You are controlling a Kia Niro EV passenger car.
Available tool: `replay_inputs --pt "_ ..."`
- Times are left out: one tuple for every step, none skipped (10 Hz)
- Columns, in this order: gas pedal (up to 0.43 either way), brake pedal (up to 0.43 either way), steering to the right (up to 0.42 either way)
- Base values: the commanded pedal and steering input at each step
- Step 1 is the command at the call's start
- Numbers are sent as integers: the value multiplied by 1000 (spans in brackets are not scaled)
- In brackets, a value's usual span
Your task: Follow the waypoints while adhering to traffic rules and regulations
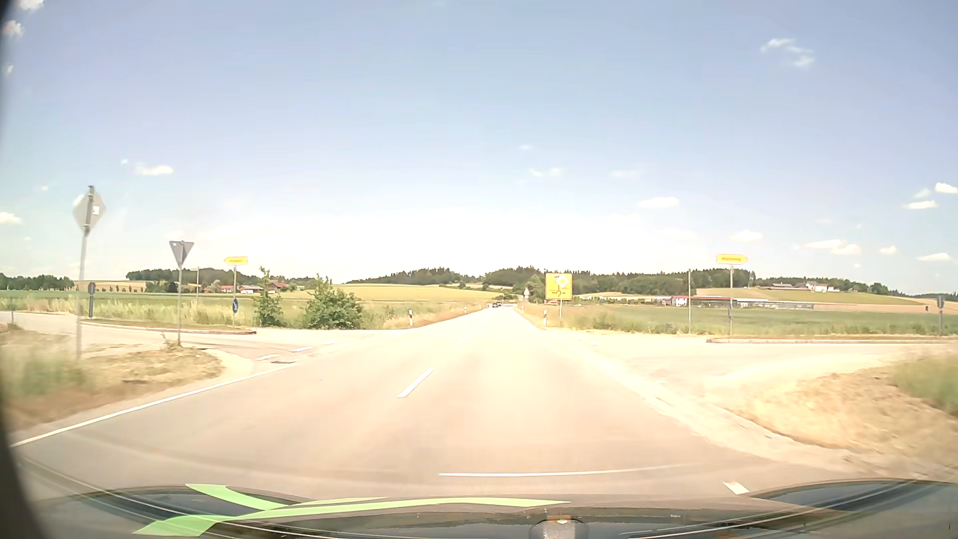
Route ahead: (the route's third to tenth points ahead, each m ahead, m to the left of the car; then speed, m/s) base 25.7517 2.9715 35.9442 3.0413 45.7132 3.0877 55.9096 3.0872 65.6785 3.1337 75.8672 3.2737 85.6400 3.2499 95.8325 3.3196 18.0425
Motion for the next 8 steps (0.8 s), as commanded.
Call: replay_inputs --pt "150 0 2" --pt "150 0 2" --pt "150 0 2" --pt "150 0 2" --pt "150 0 1" --pt "150 0 1" --pt "150 0 0" --pt "150 0 -5"
